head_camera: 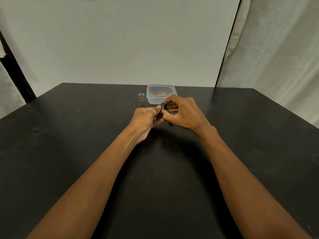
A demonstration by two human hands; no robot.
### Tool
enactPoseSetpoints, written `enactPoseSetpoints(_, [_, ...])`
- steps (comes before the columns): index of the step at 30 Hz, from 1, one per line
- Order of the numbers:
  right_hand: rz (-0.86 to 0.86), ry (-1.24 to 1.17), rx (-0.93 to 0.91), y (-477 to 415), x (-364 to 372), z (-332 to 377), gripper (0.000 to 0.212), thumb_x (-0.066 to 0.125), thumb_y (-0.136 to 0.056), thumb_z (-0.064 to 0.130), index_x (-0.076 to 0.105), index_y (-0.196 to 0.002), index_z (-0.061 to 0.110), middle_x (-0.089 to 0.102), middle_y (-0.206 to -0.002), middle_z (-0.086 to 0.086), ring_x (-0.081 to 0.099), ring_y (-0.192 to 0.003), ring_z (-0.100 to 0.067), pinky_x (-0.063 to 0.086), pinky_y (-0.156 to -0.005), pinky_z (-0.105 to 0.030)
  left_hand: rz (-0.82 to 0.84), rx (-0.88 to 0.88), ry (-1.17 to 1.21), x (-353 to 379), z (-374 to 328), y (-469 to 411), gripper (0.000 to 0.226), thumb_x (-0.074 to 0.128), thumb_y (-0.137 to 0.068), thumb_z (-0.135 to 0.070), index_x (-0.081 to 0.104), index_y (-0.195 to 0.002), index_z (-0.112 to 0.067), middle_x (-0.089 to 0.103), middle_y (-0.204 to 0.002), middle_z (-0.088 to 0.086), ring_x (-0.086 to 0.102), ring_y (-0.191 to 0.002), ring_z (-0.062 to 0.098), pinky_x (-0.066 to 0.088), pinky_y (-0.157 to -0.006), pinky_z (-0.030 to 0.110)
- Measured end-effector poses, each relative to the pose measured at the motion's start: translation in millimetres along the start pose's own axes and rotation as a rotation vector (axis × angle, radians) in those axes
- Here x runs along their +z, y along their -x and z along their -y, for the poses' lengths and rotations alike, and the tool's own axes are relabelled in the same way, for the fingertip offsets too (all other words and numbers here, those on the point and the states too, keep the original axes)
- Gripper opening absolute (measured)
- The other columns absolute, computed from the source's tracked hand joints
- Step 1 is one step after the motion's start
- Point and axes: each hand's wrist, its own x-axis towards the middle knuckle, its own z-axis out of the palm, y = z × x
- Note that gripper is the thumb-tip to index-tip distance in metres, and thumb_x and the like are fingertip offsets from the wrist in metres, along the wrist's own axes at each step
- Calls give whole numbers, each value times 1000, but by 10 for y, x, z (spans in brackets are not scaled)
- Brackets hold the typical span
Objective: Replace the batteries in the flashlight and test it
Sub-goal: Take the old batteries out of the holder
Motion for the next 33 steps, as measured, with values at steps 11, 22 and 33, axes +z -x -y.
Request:
enactPoseSetpoints(11, [16, -128, 52, -11, 38, -66, 20, 75, -91, 19, 79, -111, 16, 80, -102, 5, 73, -92, 2, 62, -80, -24, -4, -14, 114, -19, 24, -64, 20, 62, -100, -12, 76, -91, -2, 79, -83, 9, 77, -79, 16, 60, -68, 22])
enactPoseSetpoints(22, [-54, -21, 18, -26, 29, 16, 18, 65, -92, 16, 82, -96, 14, 79, -83, 2, 73, -72, -10, 60, -69, -34, -17, -7, 89, 0, 39, -66, 21, 61, -100, -9, 76, -89, 1, 79, -81, 9, 76, -73, 14, 61, -67, 23])
enactPoseSetpoints(33, [-169, -50, 206, -98, -17, -30, 18, 70, -85, 6, 81, -99, 9, 76, -86, 6, 64, -68, 10, 49, -71, -1, -59, 6, 66, -11, 87, -124, 20, 59, -101, -7, 71, -92, 5, 70, -91, 19, 73, -75, 17, 62, -74, 26])
